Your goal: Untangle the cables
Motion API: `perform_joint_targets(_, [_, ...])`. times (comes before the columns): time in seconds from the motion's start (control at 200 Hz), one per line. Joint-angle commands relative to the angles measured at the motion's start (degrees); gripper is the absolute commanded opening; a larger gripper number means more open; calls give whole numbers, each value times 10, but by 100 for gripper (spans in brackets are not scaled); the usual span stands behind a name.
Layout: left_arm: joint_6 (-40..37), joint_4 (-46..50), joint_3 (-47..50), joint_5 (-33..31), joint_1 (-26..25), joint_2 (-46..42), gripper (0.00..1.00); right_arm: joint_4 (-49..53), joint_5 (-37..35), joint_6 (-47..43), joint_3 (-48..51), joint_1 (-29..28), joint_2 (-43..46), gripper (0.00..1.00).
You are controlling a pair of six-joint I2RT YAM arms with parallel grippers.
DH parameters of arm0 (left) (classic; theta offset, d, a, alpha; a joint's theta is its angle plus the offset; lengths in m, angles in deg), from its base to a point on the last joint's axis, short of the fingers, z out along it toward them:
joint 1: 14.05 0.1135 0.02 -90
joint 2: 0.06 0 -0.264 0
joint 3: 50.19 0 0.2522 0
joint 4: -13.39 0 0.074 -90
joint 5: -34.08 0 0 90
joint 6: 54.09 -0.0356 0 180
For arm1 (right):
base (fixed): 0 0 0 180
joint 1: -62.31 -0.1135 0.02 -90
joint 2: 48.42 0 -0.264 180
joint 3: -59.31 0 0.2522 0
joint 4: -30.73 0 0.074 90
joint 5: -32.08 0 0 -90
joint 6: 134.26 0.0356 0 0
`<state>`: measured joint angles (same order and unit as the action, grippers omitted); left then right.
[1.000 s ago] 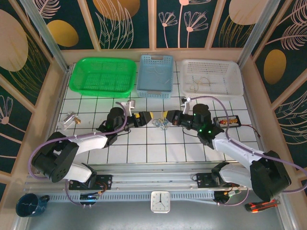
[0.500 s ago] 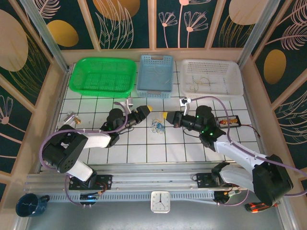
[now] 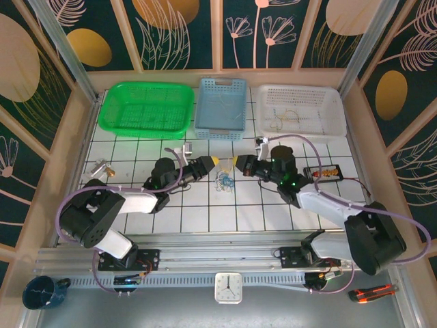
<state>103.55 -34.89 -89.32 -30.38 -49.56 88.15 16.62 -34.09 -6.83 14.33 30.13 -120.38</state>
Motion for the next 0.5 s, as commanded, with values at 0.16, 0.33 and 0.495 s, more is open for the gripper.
perform_joint_targets(0.16, [17, -24, 0, 4, -9, -22, 54, -42, -3, 15, -43, 4, -48, 0])
perform_joint_targets(0.33, [21, -28, -9, 2, -12, -13, 53, -50, 2, 23, -45, 1, -46, 0])
perform_joint_targets(0.495, [34, -45, -11, 1, -19, -5, 50, -45, -4, 20, -49, 0, -43, 0])
